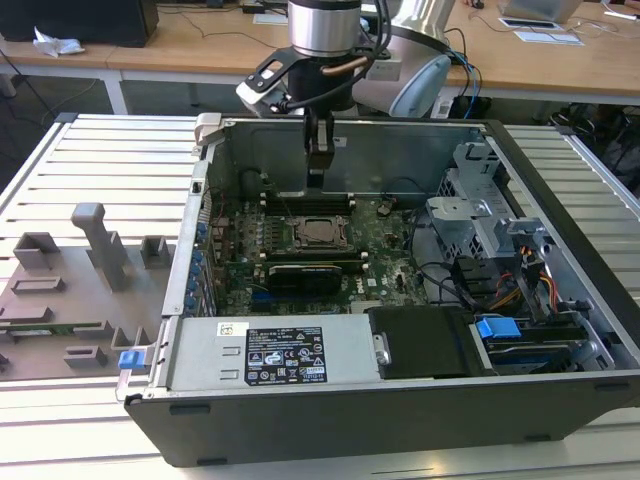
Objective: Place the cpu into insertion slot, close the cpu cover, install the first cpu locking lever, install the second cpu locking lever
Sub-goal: 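Close the cpu cover, then install the first cpu locking lever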
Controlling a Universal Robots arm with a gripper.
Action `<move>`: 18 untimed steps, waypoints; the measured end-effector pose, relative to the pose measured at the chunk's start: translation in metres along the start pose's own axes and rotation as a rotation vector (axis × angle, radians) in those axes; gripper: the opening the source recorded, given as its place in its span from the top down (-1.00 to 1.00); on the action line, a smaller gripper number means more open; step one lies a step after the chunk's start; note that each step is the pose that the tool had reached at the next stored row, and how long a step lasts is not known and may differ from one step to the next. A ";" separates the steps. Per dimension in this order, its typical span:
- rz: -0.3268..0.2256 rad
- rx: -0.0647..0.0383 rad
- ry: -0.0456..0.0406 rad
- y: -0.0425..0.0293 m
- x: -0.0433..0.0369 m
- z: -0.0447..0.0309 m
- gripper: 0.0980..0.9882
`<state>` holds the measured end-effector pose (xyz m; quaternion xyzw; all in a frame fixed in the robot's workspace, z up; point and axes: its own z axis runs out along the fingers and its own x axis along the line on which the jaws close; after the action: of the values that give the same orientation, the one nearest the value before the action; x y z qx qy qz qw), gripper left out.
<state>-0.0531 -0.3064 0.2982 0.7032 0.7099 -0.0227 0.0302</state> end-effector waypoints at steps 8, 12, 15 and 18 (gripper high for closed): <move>0.000 0.001 0.0001 0.0003 -0.0006 -0.0086 0.98; 0.000 0.001 0.0001 0.0003 -0.0007 -0.0087 0.98; 0.000 0.001 0.0001 0.0003 -0.0007 -0.0088 0.98; 0.000 0.001 0.0001 0.0003 -0.0007 -0.0089 0.98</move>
<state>-0.0529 -0.3064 0.3071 0.7032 0.7099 -0.0229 0.0299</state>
